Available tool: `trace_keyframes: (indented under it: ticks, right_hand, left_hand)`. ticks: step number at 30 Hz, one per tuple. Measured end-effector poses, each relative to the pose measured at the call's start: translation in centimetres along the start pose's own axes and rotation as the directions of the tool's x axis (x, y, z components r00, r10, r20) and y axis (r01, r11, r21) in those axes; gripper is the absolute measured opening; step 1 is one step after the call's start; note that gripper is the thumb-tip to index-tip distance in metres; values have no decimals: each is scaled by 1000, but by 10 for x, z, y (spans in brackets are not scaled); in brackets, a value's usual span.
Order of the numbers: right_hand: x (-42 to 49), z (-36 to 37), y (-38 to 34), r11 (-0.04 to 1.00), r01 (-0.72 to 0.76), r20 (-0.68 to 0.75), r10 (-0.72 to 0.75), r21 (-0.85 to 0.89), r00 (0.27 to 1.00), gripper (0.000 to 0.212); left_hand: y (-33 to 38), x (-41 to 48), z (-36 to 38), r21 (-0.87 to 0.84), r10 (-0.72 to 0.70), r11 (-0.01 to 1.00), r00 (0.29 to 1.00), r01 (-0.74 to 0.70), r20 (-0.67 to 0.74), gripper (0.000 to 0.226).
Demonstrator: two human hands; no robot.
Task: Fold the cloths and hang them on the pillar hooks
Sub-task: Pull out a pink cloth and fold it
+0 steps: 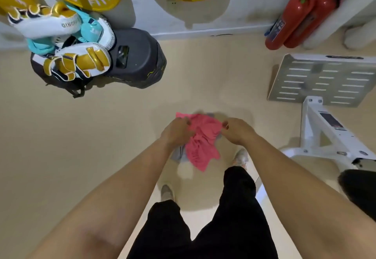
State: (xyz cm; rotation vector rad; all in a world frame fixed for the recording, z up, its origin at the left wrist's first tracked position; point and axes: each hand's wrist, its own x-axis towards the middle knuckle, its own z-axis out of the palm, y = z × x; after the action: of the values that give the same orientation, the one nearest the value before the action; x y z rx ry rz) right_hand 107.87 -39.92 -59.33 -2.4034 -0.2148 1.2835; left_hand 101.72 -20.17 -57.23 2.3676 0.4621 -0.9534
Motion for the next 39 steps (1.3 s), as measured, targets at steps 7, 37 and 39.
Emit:
trace_keyframes:
  ticks: [7, 37, 39]
  right_hand:
    - [16, 177, -27, 994, -106, 40, 105, 30, 994, 31]
    - [428, 450, 256, 998, -63, -218, 63, 8, 974, 27]
    - [452, 441, 256, 999, -34, -265, 28, -16, 964, 22]
  left_hand:
    - [-162, -2, 76, -106, -44, 993, 996, 51, 72, 34]
    - [-308, 427, 454, -169, -24, 985, 951, -29, -307, 59]
    - [-307, 446, 458, -143, 24, 987, 945, -75, -327, 46]
